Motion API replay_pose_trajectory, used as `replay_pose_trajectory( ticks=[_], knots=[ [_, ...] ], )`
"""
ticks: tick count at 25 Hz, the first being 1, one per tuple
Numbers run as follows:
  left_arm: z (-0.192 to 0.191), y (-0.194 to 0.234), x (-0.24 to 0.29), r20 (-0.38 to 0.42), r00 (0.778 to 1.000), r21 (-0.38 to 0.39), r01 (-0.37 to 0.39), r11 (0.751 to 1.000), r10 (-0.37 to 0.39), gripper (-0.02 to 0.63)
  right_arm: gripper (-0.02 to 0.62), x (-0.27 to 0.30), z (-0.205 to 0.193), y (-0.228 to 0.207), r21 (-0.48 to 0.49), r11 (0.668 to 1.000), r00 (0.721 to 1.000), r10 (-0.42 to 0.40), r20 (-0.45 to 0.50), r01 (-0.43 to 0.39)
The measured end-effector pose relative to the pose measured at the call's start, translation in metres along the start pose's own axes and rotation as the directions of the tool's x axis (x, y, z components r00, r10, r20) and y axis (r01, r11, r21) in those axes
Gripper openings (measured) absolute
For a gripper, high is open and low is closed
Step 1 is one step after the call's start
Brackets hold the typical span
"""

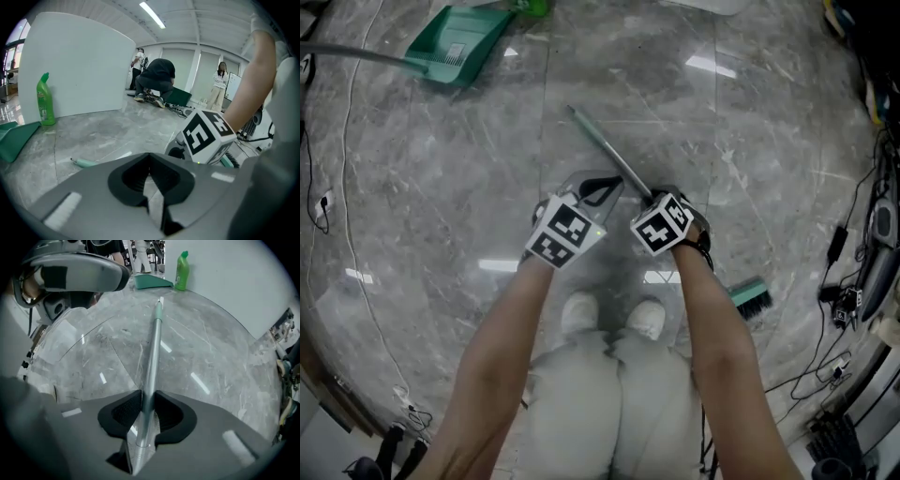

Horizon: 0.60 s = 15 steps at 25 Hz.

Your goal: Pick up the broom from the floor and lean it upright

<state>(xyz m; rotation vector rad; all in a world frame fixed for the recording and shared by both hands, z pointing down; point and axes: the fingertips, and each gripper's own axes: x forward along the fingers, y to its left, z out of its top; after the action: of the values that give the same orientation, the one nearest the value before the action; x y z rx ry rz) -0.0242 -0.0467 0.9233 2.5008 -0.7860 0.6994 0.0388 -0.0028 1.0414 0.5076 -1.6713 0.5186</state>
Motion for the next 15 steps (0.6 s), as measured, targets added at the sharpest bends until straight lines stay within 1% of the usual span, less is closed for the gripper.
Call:
replay_pose_trajectory(
  ticks=[2,5,9,12,15],
  knots=[
    [0.002,0.002,0.001,0.01,1.0,0.0,0.0,1.0,0.0,0.0,0.091,0.0,0.0,-0.002,0.026,0.999,0.999,0.032,-0.003,-0.032],
    [0.007,0.01,-0.003,0.031,0.999,-0.03,-0.023,0.999,0.024,0.0,0.083,-0.007,0.003,-0.008,0.07,0.997,0.999,0.024,0.028,-0.026],
    [0.018,0.006,-0.019,0.041,0.998,-0.03,-0.042,0.999,0.044,0.0,0.084,-0.04,0.013,-0.009,0.074,0.997,0.991,-0.006,0.134,-0.004],
    [0.038,0.001,-0.039,0.062,0.996,-0.052,-0.068,0.996,0.071,0.0,0.083,-0.08,0.02,-0.013,0.079,0.997,0.971,-0.034,0.236,0.016],
    [0.07,-0.007,-0.063,0.101,0.99,-0.052,-0.093,0.994,0.098,0.0,0.081,-0.13,0.023,-0.014,0.089,0.995,0.938,-0.064,0.341,0.036]
  ],
)
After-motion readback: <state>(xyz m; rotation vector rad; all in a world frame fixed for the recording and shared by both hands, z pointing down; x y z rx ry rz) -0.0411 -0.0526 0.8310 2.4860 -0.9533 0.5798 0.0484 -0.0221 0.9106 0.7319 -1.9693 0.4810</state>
